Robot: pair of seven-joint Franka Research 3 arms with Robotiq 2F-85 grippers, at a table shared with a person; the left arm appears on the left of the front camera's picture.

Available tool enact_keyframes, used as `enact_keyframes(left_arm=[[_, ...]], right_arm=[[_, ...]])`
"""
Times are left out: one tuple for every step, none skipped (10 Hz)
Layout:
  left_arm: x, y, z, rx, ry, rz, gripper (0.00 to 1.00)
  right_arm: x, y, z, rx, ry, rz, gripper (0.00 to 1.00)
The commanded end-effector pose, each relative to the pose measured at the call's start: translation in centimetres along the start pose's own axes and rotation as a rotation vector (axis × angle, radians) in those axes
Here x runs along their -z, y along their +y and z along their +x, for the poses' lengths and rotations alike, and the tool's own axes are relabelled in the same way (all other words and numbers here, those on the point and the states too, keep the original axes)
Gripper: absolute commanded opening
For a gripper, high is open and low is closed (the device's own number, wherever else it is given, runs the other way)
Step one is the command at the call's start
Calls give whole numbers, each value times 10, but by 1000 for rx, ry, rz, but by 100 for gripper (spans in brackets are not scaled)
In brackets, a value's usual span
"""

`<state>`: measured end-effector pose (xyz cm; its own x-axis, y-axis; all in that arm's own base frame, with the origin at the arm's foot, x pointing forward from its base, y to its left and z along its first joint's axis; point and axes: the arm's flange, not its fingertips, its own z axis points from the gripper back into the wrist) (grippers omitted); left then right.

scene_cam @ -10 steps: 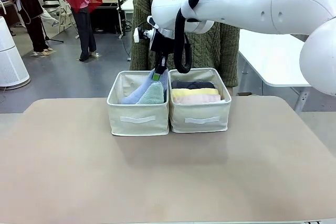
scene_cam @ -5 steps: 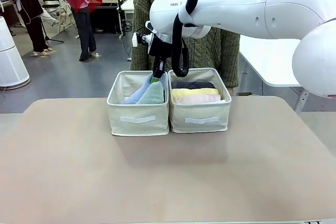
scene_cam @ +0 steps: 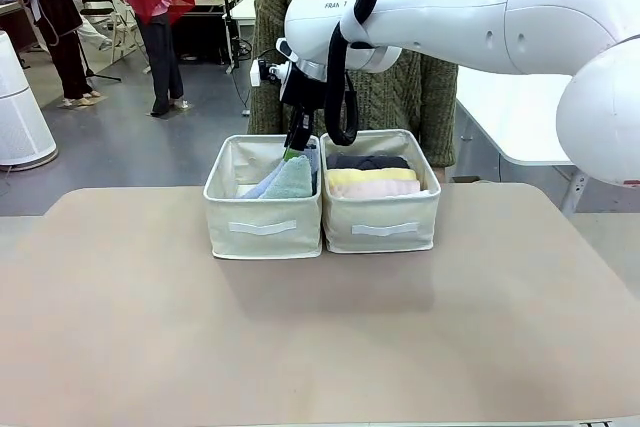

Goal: Sort the towels based on their folding style.
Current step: Pick up another triangle-folded towel from the table and place it in the left Fabric basket.

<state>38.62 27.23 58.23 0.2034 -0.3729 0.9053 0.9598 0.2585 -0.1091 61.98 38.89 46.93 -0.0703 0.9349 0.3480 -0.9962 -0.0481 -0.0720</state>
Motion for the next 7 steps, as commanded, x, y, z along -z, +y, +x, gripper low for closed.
enact_keyframes(left_arm=[[1,-4,-3,10,22,7,100],[1,-4,-3,10,22,7,100],[1,-4,-3,10,22,7,100],[1,-4,-3,10,22,7,100],[1,-4,-3,10,22,7,100],[1,-4,-3,10,22,7,100],[1,-4,-3,10,22,7,100]], right_arm=[[-5,-7,1,-3,-34,23,99],[-5,-7,1,-3,-35,23,100],[-6,-7,1,-3,-35,21,100],[-7,-7,1,-2,-34,22,100],[-7,-6,1,-2,-34,23,100],[-9,-7,0,1,-36,20,100],[-14,-6,0,17,-41,4,100]])
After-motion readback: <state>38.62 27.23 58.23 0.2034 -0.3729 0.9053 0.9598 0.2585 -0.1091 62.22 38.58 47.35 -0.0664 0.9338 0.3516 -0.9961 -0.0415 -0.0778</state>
